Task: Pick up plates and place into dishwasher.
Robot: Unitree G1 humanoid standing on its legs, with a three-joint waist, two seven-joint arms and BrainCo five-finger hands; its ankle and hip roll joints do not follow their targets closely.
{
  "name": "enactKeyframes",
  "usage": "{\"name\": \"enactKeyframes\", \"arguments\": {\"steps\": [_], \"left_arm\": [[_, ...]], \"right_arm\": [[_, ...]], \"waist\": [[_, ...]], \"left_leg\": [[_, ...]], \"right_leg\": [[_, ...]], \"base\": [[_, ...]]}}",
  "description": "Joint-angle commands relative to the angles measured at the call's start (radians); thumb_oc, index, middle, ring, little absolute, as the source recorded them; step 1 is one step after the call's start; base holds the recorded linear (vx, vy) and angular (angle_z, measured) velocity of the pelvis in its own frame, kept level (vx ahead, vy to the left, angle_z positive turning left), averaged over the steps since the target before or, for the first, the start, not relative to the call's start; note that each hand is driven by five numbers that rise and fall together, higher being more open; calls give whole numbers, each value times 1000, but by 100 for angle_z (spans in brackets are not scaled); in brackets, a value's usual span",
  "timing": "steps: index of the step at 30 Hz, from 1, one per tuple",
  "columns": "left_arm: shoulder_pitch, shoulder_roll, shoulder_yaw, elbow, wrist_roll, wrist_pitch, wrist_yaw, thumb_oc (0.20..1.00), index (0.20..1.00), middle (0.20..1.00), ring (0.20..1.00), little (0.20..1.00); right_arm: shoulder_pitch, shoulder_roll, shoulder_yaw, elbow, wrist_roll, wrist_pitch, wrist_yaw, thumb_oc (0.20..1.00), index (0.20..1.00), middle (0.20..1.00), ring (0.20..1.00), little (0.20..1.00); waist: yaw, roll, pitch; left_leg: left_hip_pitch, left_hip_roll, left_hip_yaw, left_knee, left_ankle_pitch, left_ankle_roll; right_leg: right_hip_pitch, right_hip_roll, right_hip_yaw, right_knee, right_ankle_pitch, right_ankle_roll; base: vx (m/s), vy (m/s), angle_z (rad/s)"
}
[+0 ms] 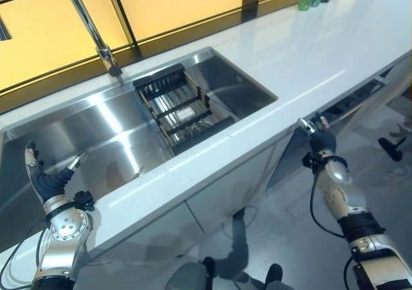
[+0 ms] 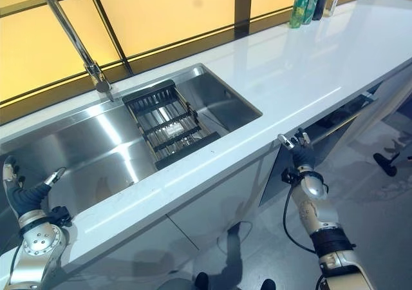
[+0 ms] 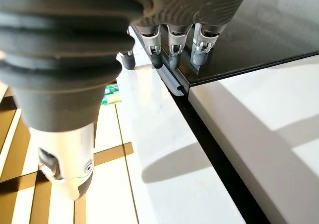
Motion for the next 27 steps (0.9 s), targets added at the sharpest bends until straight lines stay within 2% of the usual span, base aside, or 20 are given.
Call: {"name": "enactKeyframes", "arguments": {"steps": [1,4,7,10,12,13,14,16,18,20,22,27], "left_arm": [[40,18,-3,-36,53,-50,-29,1000,1000,1000,1000,1000],[28,-2,-9,-53,35,-58,-68,1000,1000,1000,1000,1000],[9,-18,-34,-80,28,-55,-121,1000,1000,1000,1000,1000],[1,-26,-54,-99,21,-53,-169,1000,1000,1000,1000,1000],[0,-23,-56,-115,13,-43,-174,1000,1000,1000,1000,1000],[1,-27,-50,-123,1,-41,-174,1000,1000,1000,1000,1000],[3,-29,-44,-128,5,-38,-172,1000,1000,1000,1000,1000],[-3,-29,-40,-139,4,-31,-169,1000,1000,1000,1000,1000],[-17,-27,-43,-154,8,-16,-162,1000,1000,1000,1000,1000],[-43,-21,-47,-162,-6,0,-154,1000,1000,1000,1000,1000],[-79,-13,-60,-163,-19,12,-145,1000,1000,1000,1000,1000],[-161,-44,-120,-194,-71,3,-179,1000,1000,1000,1000,1000]], "right_arm": [[-88,5,-6,-298,-133,-117,73,1000,1000,1000,1000,1000],[-72,20,5,-347,-179,-119,103,1000,1000,1000,1000,1000],[-75,15,9,-417,-223,-102,64,1000,1000,1000,1000,1000],[-66,-3,-20,-475,-311,-13,-44,1000,1000,1000,1000,1000],[-42,-9,-44,-498,-319,74,-140,1000,1000,1000,1000,1000],[-24,-3,-60,-504,-301,89,-166,1000,1000,1000,1000,1000],[-3,6,-74,-512,-304,99,-167,1000,1000,1000,1000,1000],[34,8,-76,-529,-276,165,-143,1000,1000,1000,1000,1000],[66,8,-63,-539,-266,202,-163,1000,1000,1000,1000,1000],[70,1,-58,-536,-265,179,-167,1000,1000,1000,1000,1000],[49,-6,-44,-558,-301,124,-95,1000,1000,1000,1000,1000],[11,-5,30,-623,-346,74,-18,1000,1000,1000,1000,1000]], "waist": [[0,-29,-143],[-2,-38,-163],[2,-50,-183],[4,-58,-199],[1,-61,-204],[-2,-63,-206],[-6,-64,-207],[-13,-68,-209],[-17,-72,-209],[-24,-78,-211],[-29,-84,-216],[-28,-86,-232]], "left_leg": [[37,-15,47,-73,-21,36],[61,-12,52,-106,-16,35],[82,-8,59,-132,-13,32],[98,-4,67,-150,-13,28],[110,-3,71,-160,-13,26],[114,-2,74,-164,-15,26],[116,-2,77,-166,-16,25],[117,-1,81,-172,-14,24],[118,0,80,-174,-13,23],[120,0,76,-175,-15,25],[118,1,76,-175,-18,24],[112,2,55,-184,-9,21]], "right_leg": [[-52,34,3,0,-6,-16],[-32,36,2,-22,-3,-13],[-7,34,-10,-46,1,-8],[5,28,-24,-56,7,-4],[7,24,-30,-58,13,0],[5,23,-32,-58,16,1],[2,22,-32,-57,18,1],[-4,20,-28,-58,24,6],[-9,19,-26,-57,26,9],[-11,20,-17,-54,25,11],[-14,20,-5,-51,19,10],[-7,23,27,-37,-6,8]], "base": [[-95,103,-6],[-87,108,-6],[-71,93,-6],[-59,93,2],[-59,89,4],[-85,88,7],[-87,74,6],[-91,66,3],[-82,46,1],[-73,26,6],[-71,29,4],[-37,29,2]]}}
